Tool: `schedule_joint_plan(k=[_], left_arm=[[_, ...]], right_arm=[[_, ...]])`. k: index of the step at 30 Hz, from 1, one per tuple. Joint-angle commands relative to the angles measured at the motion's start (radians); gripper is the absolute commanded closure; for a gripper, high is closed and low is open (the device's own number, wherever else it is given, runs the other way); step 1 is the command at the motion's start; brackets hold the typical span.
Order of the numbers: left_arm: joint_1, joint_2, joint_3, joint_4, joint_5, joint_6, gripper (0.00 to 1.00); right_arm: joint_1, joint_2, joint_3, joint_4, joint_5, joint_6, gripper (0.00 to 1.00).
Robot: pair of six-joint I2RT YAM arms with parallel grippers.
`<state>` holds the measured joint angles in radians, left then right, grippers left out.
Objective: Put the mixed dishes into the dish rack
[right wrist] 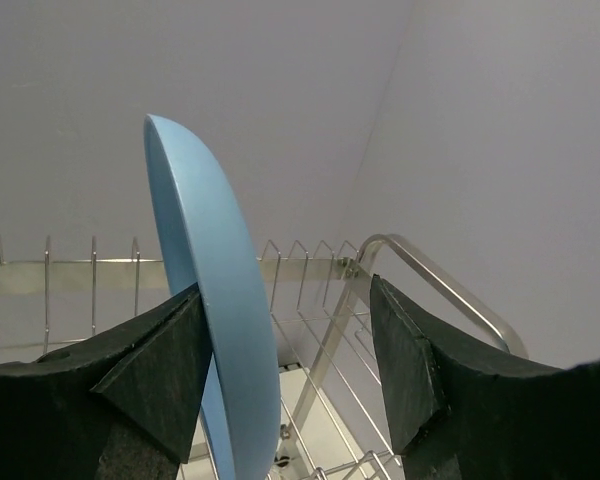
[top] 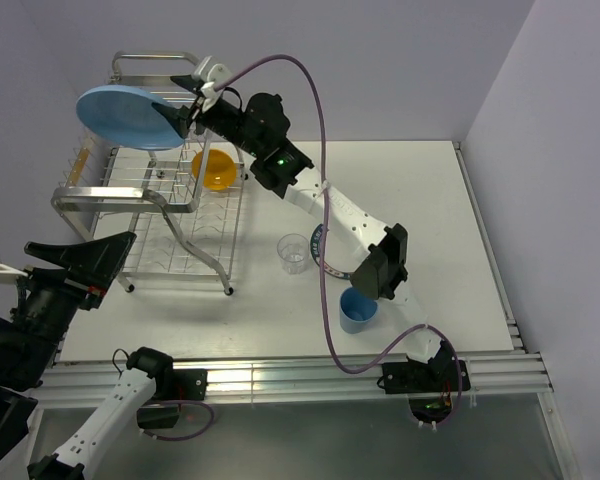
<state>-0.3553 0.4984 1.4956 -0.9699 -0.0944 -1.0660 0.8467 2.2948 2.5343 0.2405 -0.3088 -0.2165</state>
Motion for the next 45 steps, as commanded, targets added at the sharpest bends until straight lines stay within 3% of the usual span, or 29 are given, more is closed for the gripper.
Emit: schedule_joint_plan(k=[1, 7, 13, 23, 33, 40, 42, 45], left_arm=[[-0.004, -0.009, -0.017, 0.010, 0.004, -0.012, 0.01], [-0.004, -0.011, -0.034, 0.022, 0.016, -0.022, 0.01], [-0.004, -0.024, -0.054, 0.030, 0.018, -0.037, 0.01], [-0.002, -0.024, -0.051, 0.028, 0.015, -0.040, 0.01], [-0.001, -0.021, -0.049, 0.019, 0.015, -0.049, 0.01], [0.006, -0.021, -0.066, 0.026, 0.036, -0.058, 0.01], [0.007, -0.021, -0.072, 0.030, 0.041, -0.060, 0.01], [0.010, -0.020, -0.077, 0.027, 0.048, -0.061, 0.01]], right_arm=[[-0.018, -0.021, 0.040, 0.062, 0.022, 0.019, 0.32], [-0.026, -0.009, 0.037, 0.063, 0.011, 0.034, 0.32], [-0.021, -0.041, -0.011, 0.037, -0.056, 0.031, 0.38], [0.017, -0.063, -0.051, -0.013, -0.121, 0.025, 0.52], [0.049, -0.081, -0.029, -0.055, -0.067, 0.049, 0.61], [0.058, -0.093, -0.031, -0.104, -0.042, 0.088, 0.76], [0.064, -0.100, -0.042, -0.115, -0.038, 0.086, 0.75], [0.068, -0.100, -0.040, -0.125, -0.029, 0.106, 0.63]])
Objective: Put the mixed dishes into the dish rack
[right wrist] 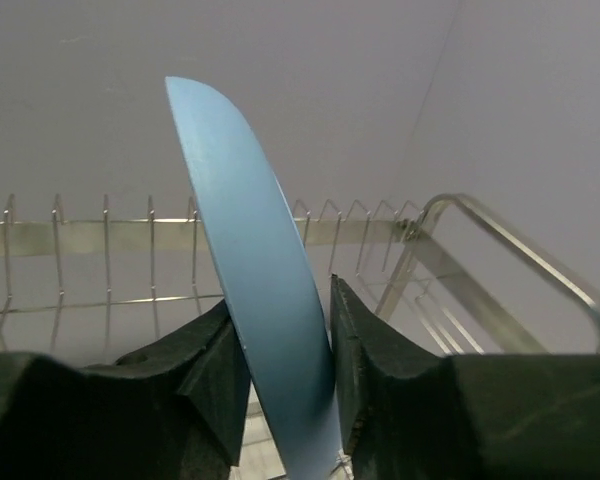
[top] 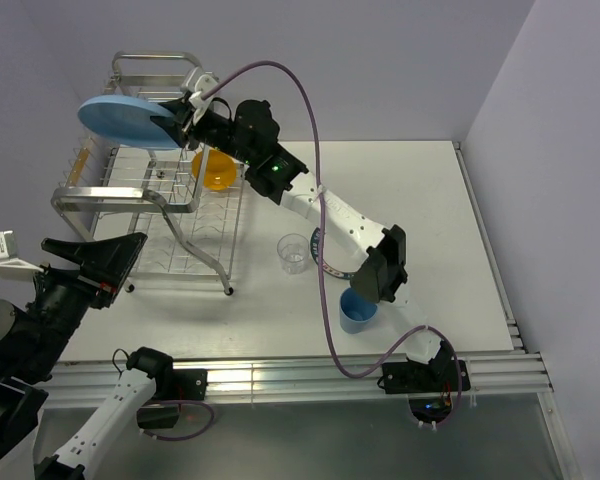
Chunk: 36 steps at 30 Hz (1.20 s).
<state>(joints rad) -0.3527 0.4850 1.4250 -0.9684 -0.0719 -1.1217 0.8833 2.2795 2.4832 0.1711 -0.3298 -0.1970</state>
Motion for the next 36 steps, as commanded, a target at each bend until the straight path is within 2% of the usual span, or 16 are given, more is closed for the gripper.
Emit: schedule_joint_plan(k=[1, 9, 19, 22, 32, 36], left_arm=[[0.008, -0.006, -0.006, 0.023, 0.029, -0.006, 0.01], [0.015, -0.010, 0.000, 0.002, 0.027, -0.010, 0.01], [0.026, -0.008, -0.023, 0.023, 0.047, -0.010, 0.01], [0.029, -0.006, -0.023, 0.023, 0.052, -0.009, 0.01], [0.032, 0.000, 0.003, -0.012, 0.052, 0.002, 0.01], [0.034, 0.004, 0.009, -0.021, 0.052, 0.007, 0.01]], right_arm=[[0.034, -0.083, 0.013, -0.061, -0.003, 0.088, 0.57], [0.048, -0.124, -0.033, -0.102, -0.023, 0.071, 0.45], [0.051, -0.252, -0.188, -0.154, -0.002, 0.001, 0.22], [0.049, -0.253, -0.207, -0.154, 0.002, 0.008, 0.20], [0.013, -0.129, -0.043, -0.131, 0.006, 0.037, 0.18], [-0.010, -0.080, 0.009, -0.108, -0.015, 0.068, 0.27]])
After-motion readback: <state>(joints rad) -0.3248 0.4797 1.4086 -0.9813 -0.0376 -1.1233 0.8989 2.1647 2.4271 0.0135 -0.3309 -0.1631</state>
